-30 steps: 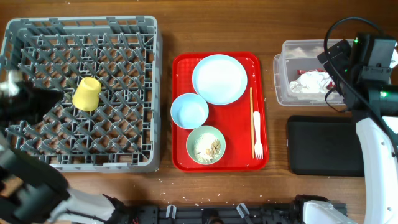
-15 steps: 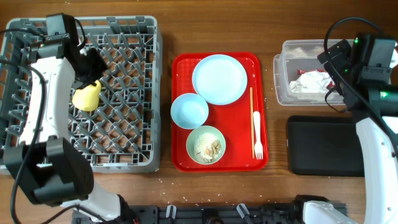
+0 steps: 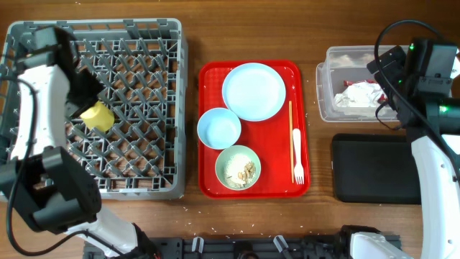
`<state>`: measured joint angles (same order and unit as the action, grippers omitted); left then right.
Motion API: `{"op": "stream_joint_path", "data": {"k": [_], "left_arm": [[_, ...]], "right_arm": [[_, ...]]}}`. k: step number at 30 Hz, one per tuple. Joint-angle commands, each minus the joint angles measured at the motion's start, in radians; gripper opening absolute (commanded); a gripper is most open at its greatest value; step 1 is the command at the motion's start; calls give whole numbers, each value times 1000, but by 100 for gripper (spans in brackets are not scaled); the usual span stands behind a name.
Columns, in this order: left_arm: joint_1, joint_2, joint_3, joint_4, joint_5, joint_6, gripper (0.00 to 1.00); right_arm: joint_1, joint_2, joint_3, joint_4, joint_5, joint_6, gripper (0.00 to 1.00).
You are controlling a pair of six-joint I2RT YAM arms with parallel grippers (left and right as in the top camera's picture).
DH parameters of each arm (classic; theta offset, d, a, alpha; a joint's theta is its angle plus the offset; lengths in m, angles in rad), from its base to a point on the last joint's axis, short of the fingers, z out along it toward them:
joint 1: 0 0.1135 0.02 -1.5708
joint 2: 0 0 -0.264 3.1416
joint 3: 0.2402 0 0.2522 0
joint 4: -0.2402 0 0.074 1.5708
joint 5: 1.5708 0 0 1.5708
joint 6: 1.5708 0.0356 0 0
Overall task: Sort waste into correct bins and load items into the dishwasher rack
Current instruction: 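Carry the yellow cup to the dish rack and set it down, then grasp the light-blue cup on the tray with the left gripper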
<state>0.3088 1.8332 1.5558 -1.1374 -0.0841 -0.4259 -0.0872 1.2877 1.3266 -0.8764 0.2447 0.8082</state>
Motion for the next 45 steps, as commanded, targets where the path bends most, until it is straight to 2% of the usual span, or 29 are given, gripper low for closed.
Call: {"op": "stream_joint_path", "data": {"k": [1, 4, 7, 8, 9, 11, 14, 16, 18, 19, 20, 23, 28, 31, 34, 37, 45], "left_arm": [[59, -21, -18, -27, -28, -36, 4], [69, -74, -18, -35, 35, -34, 4], [52, -138, -18, -46, 198, -21, 4], [38, -159, -18, -46, 301, 20, 4], [13, -181, -18, -46, 425, 88, 4], [-58, -213, -18, -47, 546, 135, 4], [-219, -225, -18, -41, 546, 135, 4], [-357, -209, -19, -20, 524, 135, 29], [-504, -179, -19, 14, 468, 131, 43], [-569, -159, -19, 33, 439, 123, 46], [-658, -121, -19, 64, 372, 79, 46], [-783, -49, -19, 106, 241, -13, 44], [-952, 90, -19, 196, 178, -36, 41], [-1029, 156, -19, 202, -14, -142, 40], [-1060, 171, -19, 198, -87, -167, 35], [-1068, 171, -19, 199, -128, -167, 34], [-1068, 217, -19, 196, -134, -190, 30]], "right_arm": [[-2, -1, 1, 0, 20, 10, 100], [-2, -1, 1, 0, 20, 11, 100], [-2, -1, 1, 0, 20, 11, 100], [-2, -1, 1, 0, 20, 11, 100], [-2, -1, 1, 0, 20, 11, 100], [-2, -1, 1, 0, 20, 11, 100], [-2, -1, 1, 0, 20, 10, 100], [-2, -1, 1, 0, 20, 11, 100], [-2, -1, 1, 0, 20, 10, 100], [-2, -1, 1, 0, 20, 10, 100], [-2, -1, 1, 0, 20, 11, 100], [-2, -1, 1, 0, 20, 11, 100], [-2, -1, 1, 0, 20, 11, 100], [-2, -1, 1, 0, 20, 10, 100], [-2, -1, 1, 0, 20, 10, 99], [-2, -1, 1, 0, 20, 11, 100], [-2, -1, 1, 0, 20, 11, 100]]}}
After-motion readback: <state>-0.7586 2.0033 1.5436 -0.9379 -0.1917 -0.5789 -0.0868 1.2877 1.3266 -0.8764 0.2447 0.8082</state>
